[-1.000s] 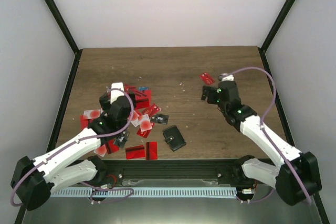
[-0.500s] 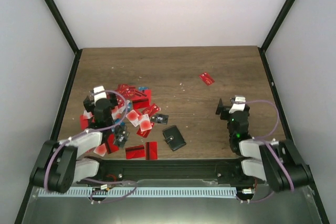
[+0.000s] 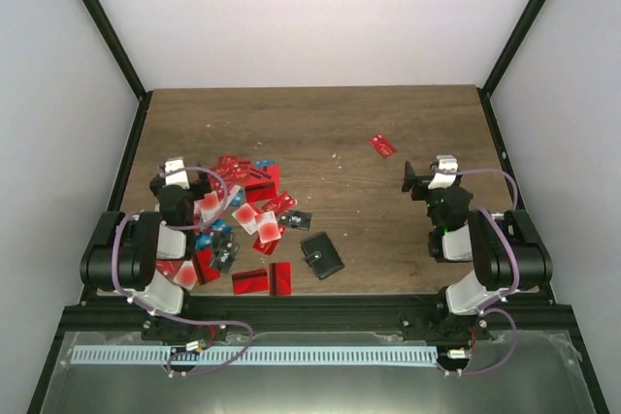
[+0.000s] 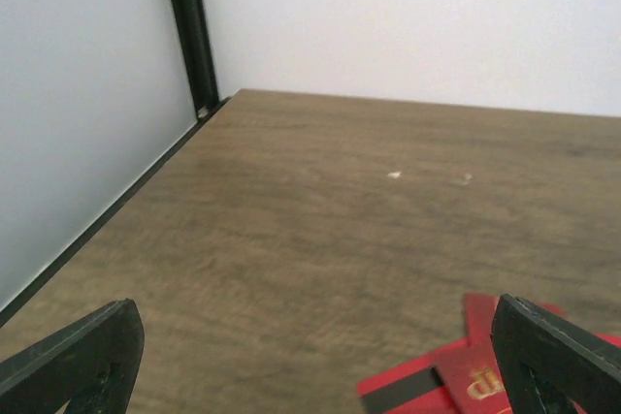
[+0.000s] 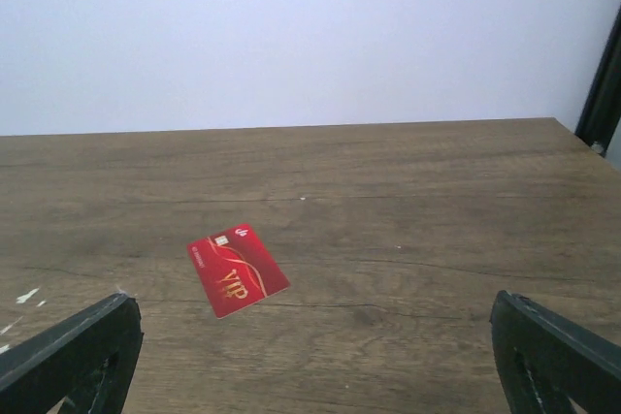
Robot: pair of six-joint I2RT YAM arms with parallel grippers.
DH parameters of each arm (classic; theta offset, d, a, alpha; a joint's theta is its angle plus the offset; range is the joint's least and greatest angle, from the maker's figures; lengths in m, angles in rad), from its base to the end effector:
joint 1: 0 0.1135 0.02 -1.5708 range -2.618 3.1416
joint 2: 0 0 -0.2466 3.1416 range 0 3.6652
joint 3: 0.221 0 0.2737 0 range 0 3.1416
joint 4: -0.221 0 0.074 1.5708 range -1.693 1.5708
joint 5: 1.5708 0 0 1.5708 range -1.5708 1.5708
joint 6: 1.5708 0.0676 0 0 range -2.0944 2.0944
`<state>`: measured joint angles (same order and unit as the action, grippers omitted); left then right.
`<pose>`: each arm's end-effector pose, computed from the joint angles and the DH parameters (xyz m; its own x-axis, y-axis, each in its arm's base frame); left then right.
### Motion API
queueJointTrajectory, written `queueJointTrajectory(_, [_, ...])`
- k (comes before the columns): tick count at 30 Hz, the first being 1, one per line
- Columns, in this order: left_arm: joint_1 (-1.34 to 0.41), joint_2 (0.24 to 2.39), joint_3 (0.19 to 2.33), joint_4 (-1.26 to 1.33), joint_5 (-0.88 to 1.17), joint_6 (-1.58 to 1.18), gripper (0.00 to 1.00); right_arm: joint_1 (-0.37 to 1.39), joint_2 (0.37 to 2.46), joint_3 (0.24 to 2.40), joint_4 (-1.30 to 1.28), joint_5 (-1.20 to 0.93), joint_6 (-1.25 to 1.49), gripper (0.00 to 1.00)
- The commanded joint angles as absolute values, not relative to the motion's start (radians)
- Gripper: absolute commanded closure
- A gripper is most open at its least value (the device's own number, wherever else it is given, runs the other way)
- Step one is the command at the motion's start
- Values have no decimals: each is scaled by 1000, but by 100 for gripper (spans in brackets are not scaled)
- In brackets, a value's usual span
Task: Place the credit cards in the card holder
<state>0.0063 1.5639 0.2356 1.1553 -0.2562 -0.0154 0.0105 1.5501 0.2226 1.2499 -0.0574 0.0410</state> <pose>0.2779 0.0189 0.0913 -0.1682 -0.0160 -0.9856 -0.2583 0.9656 0.0284 0.2785 0.0068 0.1044 -0.0802 0.0401 -0.9960 -0.0644 0.9969 0.0453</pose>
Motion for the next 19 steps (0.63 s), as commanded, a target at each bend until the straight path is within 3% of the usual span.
queueJointTrajectory(1, [5,1568,255,1237,-168,-10,0,6,1548,239,1268,-104,22,0])
queueJointTrajectory(19, [2,1558,267,1200,-159,-9,0,6,1541,245,1243,-107,22,0])
